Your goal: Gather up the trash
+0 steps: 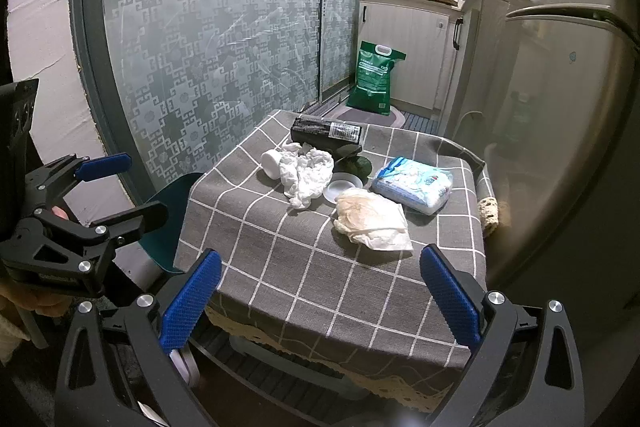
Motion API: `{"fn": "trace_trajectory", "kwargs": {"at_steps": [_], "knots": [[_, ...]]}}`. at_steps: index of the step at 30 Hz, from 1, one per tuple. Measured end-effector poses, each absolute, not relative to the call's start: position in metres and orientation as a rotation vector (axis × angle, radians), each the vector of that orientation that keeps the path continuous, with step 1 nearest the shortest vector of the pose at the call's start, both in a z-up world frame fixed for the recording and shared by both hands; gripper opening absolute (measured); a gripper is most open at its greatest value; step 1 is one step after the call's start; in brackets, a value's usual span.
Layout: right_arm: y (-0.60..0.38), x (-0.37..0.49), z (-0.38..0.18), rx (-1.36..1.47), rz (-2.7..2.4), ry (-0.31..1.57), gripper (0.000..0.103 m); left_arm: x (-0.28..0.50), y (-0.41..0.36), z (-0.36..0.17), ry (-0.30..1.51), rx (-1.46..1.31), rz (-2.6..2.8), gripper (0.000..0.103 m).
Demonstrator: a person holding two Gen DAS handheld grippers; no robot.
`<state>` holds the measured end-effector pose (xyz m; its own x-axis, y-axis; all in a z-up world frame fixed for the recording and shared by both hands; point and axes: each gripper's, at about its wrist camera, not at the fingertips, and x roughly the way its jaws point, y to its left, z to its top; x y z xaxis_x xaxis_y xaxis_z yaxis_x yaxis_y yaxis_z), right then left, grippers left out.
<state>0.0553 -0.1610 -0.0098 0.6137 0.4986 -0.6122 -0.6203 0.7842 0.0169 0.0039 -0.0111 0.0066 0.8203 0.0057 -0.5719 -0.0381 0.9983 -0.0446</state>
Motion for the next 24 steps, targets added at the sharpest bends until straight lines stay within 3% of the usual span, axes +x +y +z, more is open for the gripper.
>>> {"fn": "trace_trajectory", "kwargs": {"at_steps": [24], "knots": [[-0.1614,0.0555,-0.0092,-0.207,0.649,0.639,0.100,0.0031,-0.0123,0.0056,0.606,-0.055,0.019,0.100]]}}
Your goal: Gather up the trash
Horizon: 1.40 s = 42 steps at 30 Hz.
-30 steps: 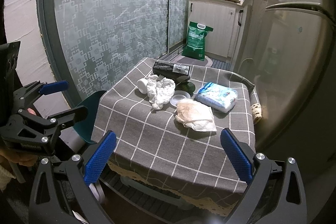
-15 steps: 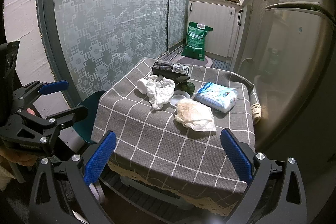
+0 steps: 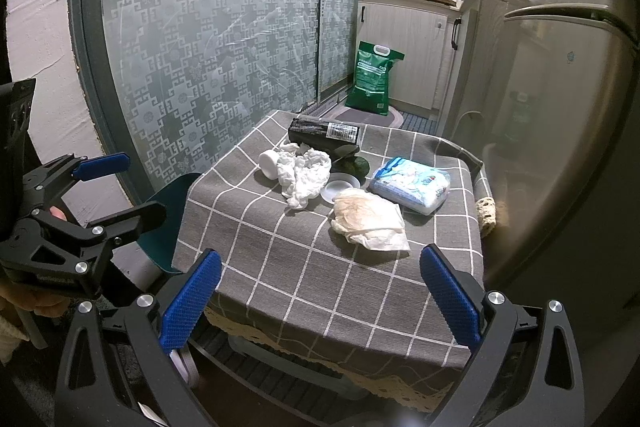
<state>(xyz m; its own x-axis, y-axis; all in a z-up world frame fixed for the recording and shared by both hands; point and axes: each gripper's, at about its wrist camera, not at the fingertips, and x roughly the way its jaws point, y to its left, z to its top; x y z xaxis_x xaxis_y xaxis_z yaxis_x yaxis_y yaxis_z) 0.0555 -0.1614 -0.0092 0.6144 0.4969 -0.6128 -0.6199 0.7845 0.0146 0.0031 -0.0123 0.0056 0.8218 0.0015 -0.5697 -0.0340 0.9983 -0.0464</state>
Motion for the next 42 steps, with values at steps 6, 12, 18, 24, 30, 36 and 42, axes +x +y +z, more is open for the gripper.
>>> {"fn": "trace_trajectory", "kwargs": {"at_steps": [6,12,18,24,30,36,42], "knots": [[-0.163,0.056,-0.011,-0.216,0.645,0.642,0.100,0.003,-0.014,0.009,0.602,-0.051,0.020,0.100],[-0.170,0.059,-0.009,-0.186,0.669,0.650,0.100,0.005,-0.018,0.011,0.599,-0.035,0.015,0.100],[-0.174,0.059,-0.008,-0.184,0.659,0.649,0.100,0.001,-0.027,0.011,0.576,0.008,-0.008,0.100],[-0.179,0.060,-0.009,-0.191,0.649,0.652,0.090,0.002,-0.031,0.012,0.569,-0.003,-0.021,0.098],[-0.184,0.059,-0.009,-0.187,0.647,0.652,0.082,0.005,-0.040,0.011,0.577,0.005,-0.053,0.081],[-0.189,0.061,-0.009,-0.196,0.659,0.673,0.069,0.012,-0.047,0.013,0.587,-0.018,-0.110,0.070],[-0.186,0.068,0.004,-0.229,0.700,0.678,0.061,0.033,-0.056,0.015,0.640,-0.040,-0.150,0.057]]}}
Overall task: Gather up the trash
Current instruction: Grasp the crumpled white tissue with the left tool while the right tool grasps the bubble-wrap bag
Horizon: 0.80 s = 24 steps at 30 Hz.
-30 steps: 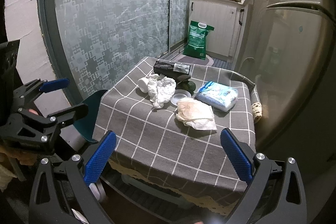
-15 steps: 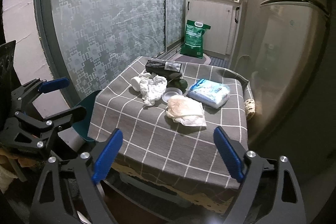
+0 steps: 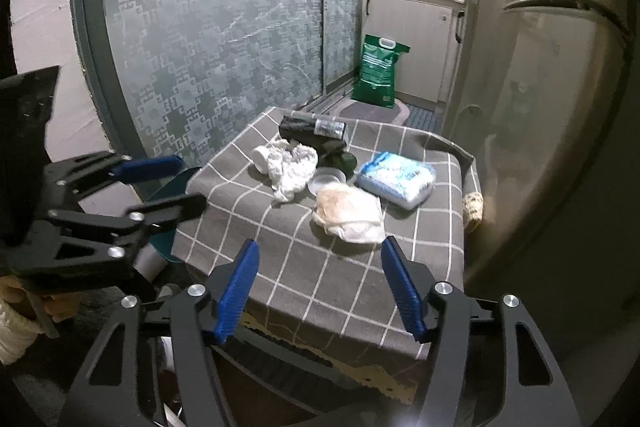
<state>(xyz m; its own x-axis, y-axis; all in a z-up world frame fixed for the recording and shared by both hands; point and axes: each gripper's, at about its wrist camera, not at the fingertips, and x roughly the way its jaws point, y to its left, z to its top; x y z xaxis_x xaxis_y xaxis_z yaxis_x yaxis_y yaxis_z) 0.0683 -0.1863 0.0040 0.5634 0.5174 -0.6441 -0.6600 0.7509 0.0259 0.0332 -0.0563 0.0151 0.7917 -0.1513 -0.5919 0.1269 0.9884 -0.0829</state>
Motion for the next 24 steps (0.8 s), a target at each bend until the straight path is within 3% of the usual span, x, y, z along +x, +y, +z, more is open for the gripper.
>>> {"fn": "trace_trajectory", "kwargs": {"at_steps": [2,13,24], "knots": [[-0.185,0.073,0.005,-0.262,0.708,0.685,0.059,0.041,-0.057,0.016,0.668,-0.052,-0.169,0.050],[-0.198,0.119,-0.007,-0.285,0.725,0.742,0.048,0.091,-0.059,-0.006,0.797,-0.093,-0.151,0.039],[-0.190,0.125,-0.018,-0.277,0.783,0.776,0.047,0.114,-0.063,-0.021,0.837,-0.110,-0.126,0.029]]}}
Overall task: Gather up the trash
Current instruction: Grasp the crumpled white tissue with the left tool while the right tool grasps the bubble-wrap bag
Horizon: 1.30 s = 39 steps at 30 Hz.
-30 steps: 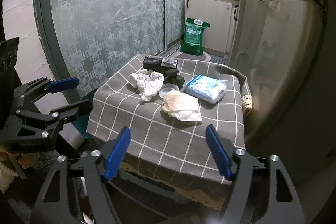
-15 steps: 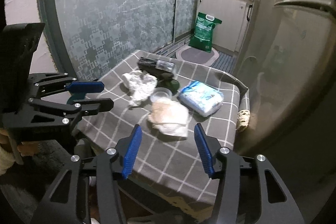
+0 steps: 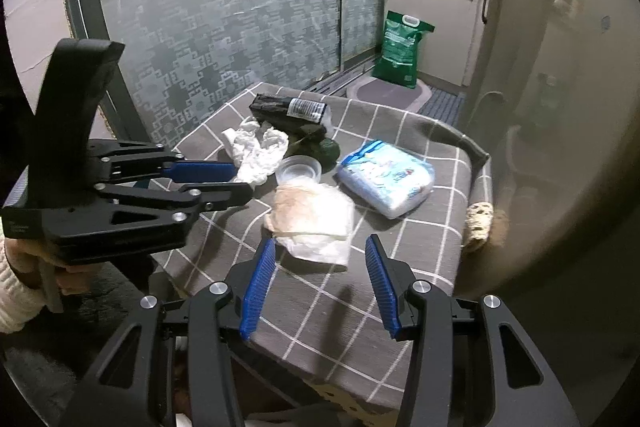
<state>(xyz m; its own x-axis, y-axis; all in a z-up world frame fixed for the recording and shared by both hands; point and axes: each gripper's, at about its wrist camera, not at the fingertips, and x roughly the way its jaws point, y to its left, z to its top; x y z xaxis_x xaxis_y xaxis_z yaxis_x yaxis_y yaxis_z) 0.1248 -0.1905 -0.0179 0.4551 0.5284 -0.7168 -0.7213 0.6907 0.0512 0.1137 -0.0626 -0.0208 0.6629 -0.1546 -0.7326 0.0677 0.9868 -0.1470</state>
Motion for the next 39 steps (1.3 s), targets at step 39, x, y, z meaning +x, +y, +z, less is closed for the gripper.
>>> {"fn": "trace_trajectory", "kwargs": {"at_steps": [39], "knots": [[-0.146,0.156,-0.035,-0.180,0.746,0.846,0.046,0.067,-0.027,0.020,0.677,-0.186,-0.257,0.008]]}}
